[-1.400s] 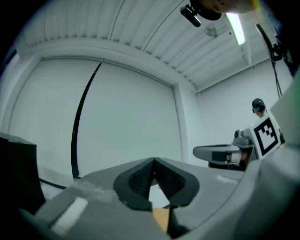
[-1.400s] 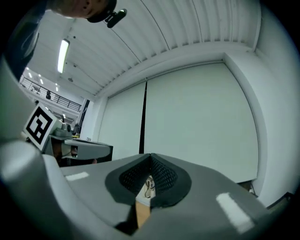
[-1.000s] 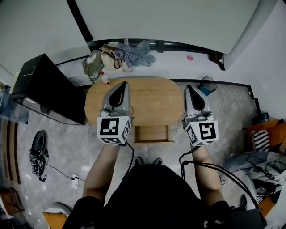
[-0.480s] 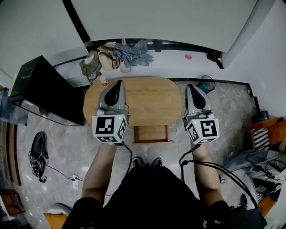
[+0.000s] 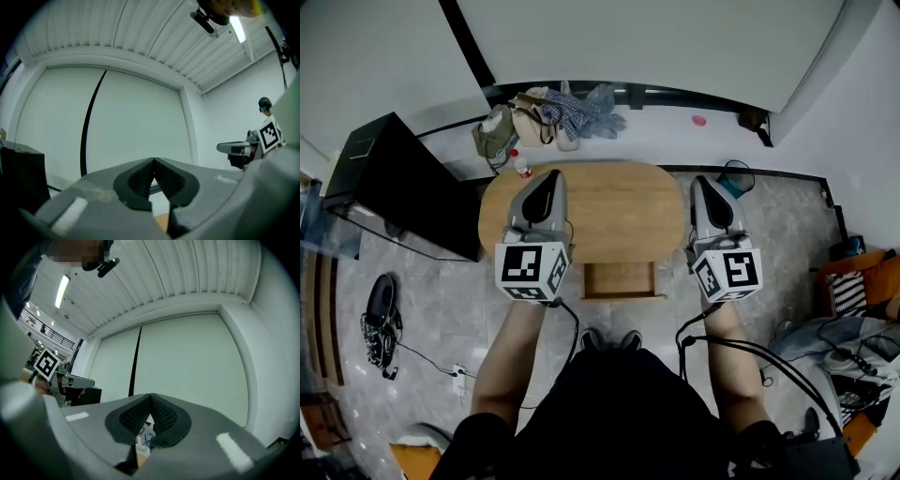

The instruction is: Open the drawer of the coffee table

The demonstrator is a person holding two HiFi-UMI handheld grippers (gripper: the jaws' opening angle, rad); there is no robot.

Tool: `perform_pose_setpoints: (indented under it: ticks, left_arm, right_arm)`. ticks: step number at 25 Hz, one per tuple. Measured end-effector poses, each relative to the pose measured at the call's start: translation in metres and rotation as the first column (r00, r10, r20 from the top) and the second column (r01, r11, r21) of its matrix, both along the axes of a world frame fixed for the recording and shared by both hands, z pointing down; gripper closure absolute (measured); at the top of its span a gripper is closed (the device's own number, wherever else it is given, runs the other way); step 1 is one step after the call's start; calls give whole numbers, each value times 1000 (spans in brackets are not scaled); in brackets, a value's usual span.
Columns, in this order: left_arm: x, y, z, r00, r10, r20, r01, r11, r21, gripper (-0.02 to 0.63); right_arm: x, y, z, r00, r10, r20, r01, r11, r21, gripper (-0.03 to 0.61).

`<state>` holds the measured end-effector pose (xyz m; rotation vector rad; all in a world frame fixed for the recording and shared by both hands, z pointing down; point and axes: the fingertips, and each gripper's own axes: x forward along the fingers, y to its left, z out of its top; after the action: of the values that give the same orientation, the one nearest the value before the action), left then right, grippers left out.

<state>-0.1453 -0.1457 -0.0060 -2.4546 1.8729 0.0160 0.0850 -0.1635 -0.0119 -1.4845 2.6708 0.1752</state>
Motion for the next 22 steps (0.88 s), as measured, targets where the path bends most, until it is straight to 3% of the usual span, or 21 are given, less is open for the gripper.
perform_pose_setpoints:
  ticks: [22]
  left_arm:
    - [-11,27,7,999,13,-40,-14,1000,-14,612]
  right_arm:
    - [-8,32,3,1000,17,-8,-17,1000,0,577]
